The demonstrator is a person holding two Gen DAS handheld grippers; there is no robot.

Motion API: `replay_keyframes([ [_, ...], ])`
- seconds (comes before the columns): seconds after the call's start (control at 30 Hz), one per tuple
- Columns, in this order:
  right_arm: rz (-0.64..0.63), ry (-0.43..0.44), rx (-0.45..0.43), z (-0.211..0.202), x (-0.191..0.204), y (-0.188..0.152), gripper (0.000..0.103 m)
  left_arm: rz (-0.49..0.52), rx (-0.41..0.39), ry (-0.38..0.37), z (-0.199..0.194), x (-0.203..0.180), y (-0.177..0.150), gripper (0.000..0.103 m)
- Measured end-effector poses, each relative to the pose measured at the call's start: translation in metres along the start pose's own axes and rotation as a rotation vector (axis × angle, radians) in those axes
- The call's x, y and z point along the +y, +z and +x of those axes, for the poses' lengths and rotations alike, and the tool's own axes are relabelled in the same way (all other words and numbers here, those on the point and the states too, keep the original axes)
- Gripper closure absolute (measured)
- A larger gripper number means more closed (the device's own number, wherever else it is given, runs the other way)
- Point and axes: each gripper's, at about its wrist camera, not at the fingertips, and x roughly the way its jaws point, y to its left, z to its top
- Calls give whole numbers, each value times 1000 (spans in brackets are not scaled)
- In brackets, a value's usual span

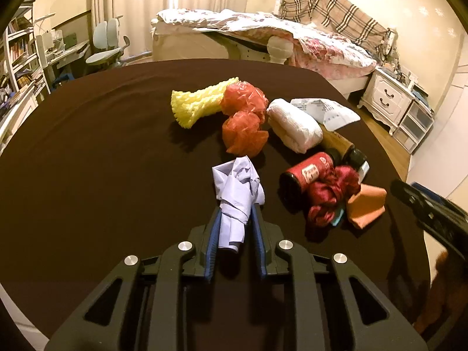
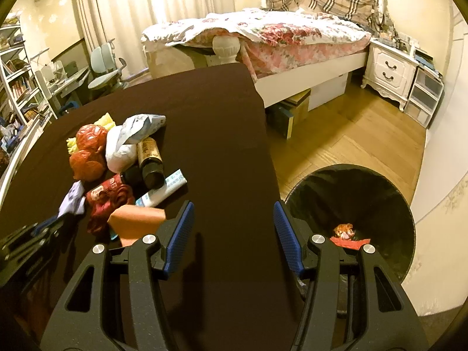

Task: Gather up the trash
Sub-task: 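Lift the lavender cloth with the left gripper while the right gripper grasps the orange paper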

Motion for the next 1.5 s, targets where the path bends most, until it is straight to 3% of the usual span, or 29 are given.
replay_keyframes([
  [0.6,-108,63,51,-19,39,-33,41,-31,-13,46,-15,33,-13,80],
  [0.83,-76,53,19,-31,35,-31,41,-35,-22,55,-21,39,-19,80],
  [0.97,-92,91,-3,-38,45,-28,41,-27,-38,66,-26,40,-20,80],
  [1.17,-169,148,31,-28,71,-35,41,-31,-47,70,-28,43,-18,80],
  [1.37,-222,149,49,-18,87,-38,41,-43,-39,76,-26,47,-21,80],
  [1.47,-235,137,55,-14,90,-38,48,-50,-34,77,-24,49,-22,80],
  [1.5,-240,128,55,-13,91,-38,55,-52,-33,77,-23,50,-22,80],
])
